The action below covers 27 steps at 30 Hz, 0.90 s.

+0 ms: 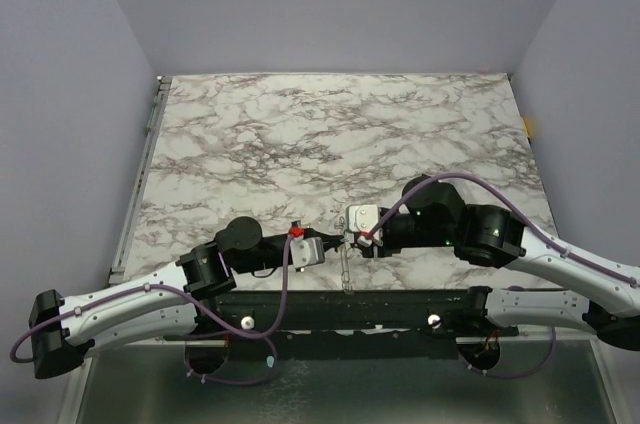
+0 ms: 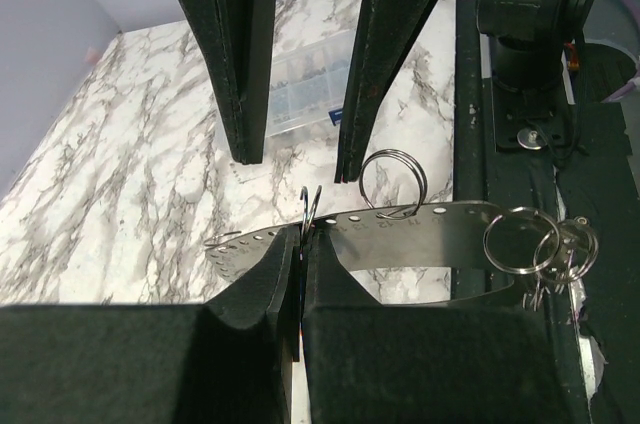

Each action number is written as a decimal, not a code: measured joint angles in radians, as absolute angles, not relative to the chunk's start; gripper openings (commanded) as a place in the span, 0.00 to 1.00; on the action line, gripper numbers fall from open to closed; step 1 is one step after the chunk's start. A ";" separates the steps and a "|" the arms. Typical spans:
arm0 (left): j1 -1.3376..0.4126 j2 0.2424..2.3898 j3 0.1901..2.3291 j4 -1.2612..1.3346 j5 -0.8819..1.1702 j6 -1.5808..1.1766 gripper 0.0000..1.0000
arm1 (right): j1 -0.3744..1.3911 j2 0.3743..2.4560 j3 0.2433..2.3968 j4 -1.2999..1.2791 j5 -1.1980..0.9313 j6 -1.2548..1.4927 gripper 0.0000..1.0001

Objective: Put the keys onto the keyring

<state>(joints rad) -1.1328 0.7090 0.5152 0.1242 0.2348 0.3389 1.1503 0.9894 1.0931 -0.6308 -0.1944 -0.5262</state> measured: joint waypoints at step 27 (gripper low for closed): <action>-1.133 0.709 0.516 0.124 0.223 0.338 0.00 | 1.150 1.029 1.095 -0.556 -0.222 -0.539 0.38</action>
